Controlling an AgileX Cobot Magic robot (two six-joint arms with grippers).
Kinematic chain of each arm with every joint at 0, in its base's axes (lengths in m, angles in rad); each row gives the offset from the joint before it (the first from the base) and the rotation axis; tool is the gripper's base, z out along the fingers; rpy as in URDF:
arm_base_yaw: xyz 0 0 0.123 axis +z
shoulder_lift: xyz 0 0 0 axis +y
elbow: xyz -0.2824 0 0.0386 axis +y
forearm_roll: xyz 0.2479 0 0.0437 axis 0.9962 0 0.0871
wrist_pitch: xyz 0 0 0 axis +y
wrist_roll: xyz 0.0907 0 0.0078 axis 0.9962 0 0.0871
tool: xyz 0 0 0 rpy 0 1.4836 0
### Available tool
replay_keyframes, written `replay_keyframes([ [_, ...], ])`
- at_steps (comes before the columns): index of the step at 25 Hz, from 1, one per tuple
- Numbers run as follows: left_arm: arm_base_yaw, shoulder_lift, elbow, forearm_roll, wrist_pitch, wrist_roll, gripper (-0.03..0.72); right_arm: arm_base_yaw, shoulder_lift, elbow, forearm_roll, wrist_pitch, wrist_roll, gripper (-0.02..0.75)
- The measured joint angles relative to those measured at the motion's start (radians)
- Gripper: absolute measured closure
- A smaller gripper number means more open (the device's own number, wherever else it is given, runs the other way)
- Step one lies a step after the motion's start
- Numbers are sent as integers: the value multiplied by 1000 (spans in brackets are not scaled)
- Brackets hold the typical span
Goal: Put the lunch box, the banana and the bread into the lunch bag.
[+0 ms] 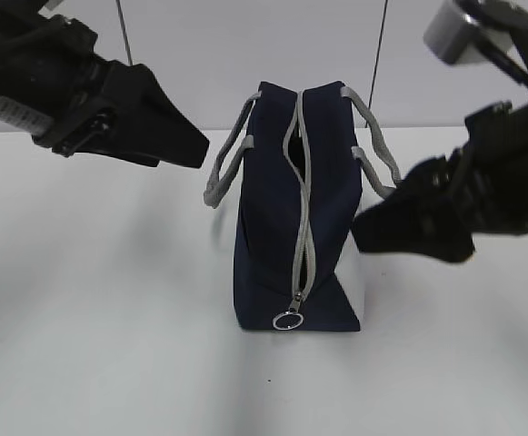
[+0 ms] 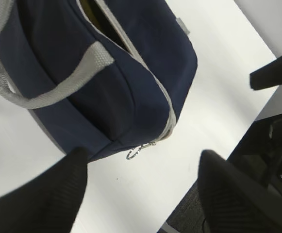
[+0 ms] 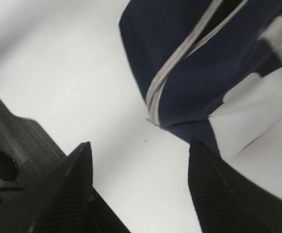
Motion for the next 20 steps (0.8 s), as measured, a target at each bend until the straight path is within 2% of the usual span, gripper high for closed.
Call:
replay_keyframes([
  [7, -1, -95, 81, -24, -5, 62, 211, 0, -68, 278, 411, -56, -549, 279],
  [17, -1, -104, 89, -24, 0, 68, 211, 0, -6, 332, 612, -80, -669, 279],
  [20, -1, -104, 89, -24, 0, 68, 220, 0, 55, 332, 632, -88, -780, 279],
])
